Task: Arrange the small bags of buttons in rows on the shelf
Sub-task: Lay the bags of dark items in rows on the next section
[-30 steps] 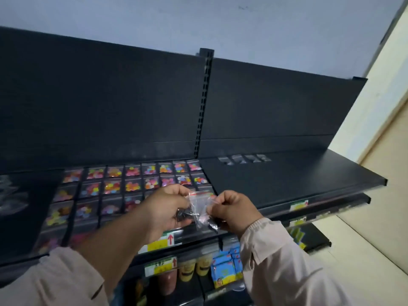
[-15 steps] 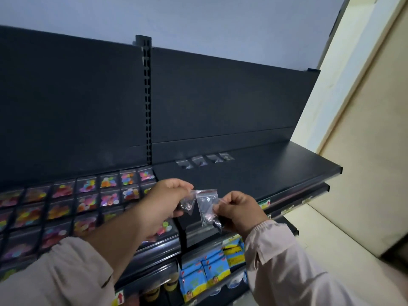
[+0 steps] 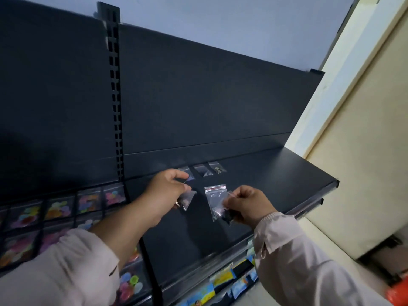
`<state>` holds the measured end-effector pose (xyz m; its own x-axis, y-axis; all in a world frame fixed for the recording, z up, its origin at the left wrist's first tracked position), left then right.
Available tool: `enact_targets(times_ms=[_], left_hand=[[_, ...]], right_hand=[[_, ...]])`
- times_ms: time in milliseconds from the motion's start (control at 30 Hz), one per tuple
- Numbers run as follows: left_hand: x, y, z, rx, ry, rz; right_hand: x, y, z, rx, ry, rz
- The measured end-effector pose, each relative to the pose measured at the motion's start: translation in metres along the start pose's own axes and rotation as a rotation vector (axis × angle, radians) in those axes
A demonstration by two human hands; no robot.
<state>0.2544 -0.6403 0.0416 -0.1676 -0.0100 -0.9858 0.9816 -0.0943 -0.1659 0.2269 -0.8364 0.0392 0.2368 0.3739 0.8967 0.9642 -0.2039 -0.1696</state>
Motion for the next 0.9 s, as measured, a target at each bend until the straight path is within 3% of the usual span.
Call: enact_targets(times_ms=[200, 400, 500, 733, 900], left_hand=[[0.009, 0.034, 0.013, -0.023, 0.048, 0.023], [0.024, 0.068, 0.027, -0.180, 0.123, 0.035], [0.035, 0.081, 0.045, -0.347, 0.137, 0.042], [0.061, 0.084, 0.051, -0.576, 0.339, -0.021], [0.071, 0.078, 0.042, -0.626, 0.429, -0.050]], right_hand=[[-0.008, 0.053, -0.018, -0.008, -0.078, -0.023], [-0.023, 0.115, -0.029, 0.142, -0.077, -0.032], [-0.039, 0.147, -0.031, 0.246, -0.120, -0.025], [-0.058, 0.186, 0.003, 0.500, -0.132, -0.015], [-0.055, 0.181, 0.033, 0.554, -0.298, -0.112]])
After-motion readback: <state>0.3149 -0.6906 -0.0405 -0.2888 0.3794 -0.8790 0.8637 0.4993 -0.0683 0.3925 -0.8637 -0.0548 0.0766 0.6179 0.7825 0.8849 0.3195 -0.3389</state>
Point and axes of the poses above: each hand's wrist, its own y-axis towards the middle knuckle, its own z-axis out of the palm, x = y × z, the point moved 4 cm from there along y, towards the middle knuckle, and after that the axes turned 7 degrees about -y, right-handed, at the moved point
